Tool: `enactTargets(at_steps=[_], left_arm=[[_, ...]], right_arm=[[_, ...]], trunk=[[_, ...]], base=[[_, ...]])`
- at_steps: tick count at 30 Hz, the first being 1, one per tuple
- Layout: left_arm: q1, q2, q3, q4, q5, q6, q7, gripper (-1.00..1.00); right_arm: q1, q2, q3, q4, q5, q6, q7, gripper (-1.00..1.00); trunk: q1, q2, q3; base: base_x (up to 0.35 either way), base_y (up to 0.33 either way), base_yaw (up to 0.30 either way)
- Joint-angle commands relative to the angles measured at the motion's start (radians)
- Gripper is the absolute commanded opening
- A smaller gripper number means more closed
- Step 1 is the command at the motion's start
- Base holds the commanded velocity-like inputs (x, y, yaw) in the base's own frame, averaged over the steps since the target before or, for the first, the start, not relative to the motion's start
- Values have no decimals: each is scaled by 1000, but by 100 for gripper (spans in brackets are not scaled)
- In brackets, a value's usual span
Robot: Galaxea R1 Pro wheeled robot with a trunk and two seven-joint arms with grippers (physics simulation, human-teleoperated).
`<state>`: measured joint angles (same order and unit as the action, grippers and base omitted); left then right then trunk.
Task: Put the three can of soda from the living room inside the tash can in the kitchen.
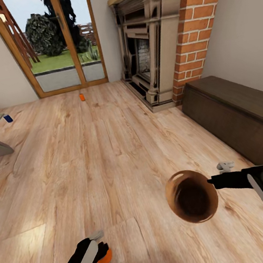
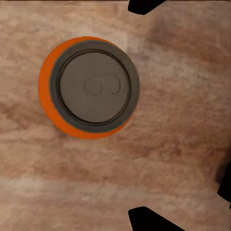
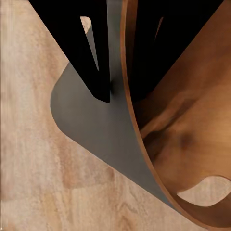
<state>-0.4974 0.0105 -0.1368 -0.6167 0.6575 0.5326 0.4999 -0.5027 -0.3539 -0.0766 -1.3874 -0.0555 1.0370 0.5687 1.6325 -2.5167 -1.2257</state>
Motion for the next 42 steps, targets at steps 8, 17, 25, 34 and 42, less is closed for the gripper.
enactTargets(at_steps=[8,17,25,34,42], left_arm=[[-42,2,1,-5,-1,0,-20,100],[-80,14,2,-5,-2,0,-36,100],[-81,17,2,-5,-2,0,-37,100],[-81,14,0,-5,1,0,-38,100],[-84,13,0,-5,1,0,-38,100]], right_arm=[[2,-7,0,-26,-44,10,5,-100],[3,-7,0,-39,-44,10,5,-100],[3,-8,-1,-40,-45,10,5,-100],[4,-8,-1,-53,-46,10,5,-100],[23,-8,-2,-88,-46,10,5,-100]], trunk=[[3,-2,-31],[8,-4,-66],[11,-6,-97],[15,-8,-132],[18,-9,-155]], base=[[0,0,0],[0,0,0],[0,0,0],[0,0,0],[0,0,0]])
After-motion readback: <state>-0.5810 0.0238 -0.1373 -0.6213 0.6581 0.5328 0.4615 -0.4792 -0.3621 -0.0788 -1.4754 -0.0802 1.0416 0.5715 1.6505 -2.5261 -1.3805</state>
